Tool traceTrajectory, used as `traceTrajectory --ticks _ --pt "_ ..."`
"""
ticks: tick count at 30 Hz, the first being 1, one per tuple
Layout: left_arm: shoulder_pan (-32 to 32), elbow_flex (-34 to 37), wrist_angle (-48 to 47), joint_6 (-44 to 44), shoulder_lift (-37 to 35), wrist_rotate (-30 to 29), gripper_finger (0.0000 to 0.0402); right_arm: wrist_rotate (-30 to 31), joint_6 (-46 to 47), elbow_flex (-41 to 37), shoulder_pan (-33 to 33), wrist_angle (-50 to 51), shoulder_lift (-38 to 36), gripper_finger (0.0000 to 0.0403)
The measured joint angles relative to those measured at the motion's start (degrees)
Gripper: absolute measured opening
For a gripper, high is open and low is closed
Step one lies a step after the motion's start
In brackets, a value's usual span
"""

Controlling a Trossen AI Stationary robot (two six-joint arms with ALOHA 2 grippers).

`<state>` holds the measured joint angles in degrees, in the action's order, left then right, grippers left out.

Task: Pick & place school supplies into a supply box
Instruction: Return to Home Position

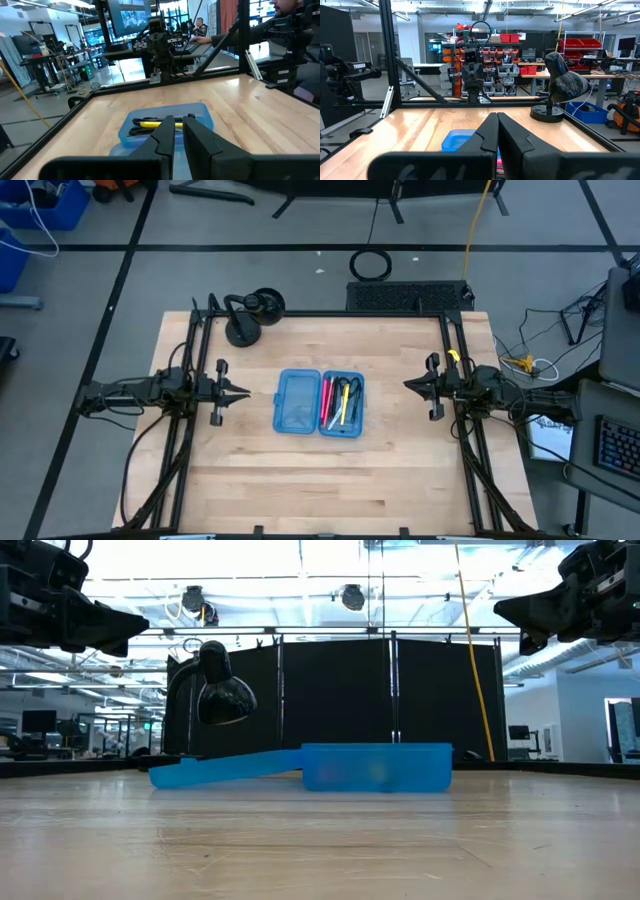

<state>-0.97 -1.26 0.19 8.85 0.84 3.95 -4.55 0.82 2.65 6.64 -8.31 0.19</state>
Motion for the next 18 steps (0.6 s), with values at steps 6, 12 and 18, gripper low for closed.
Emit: traceTrajectory --ticks 6,12,18 --pt "0.0 0.0 0.0 0.0 0.0 0.0 0.0042 0.0 0.0 0.0 0.0 0.0 0.0 0.0" --pt "0.0 0.0 0.0 0.1 0.0 0.0 0.0042 0.0 0.0 0.0 0.0 0.0 0.0 0.0" --pt "0.0 0.0 0.0 0.2 0.0 0.0 0.0042 0.0 0.0 0.0 0.0 0.0 0.0 0.0"
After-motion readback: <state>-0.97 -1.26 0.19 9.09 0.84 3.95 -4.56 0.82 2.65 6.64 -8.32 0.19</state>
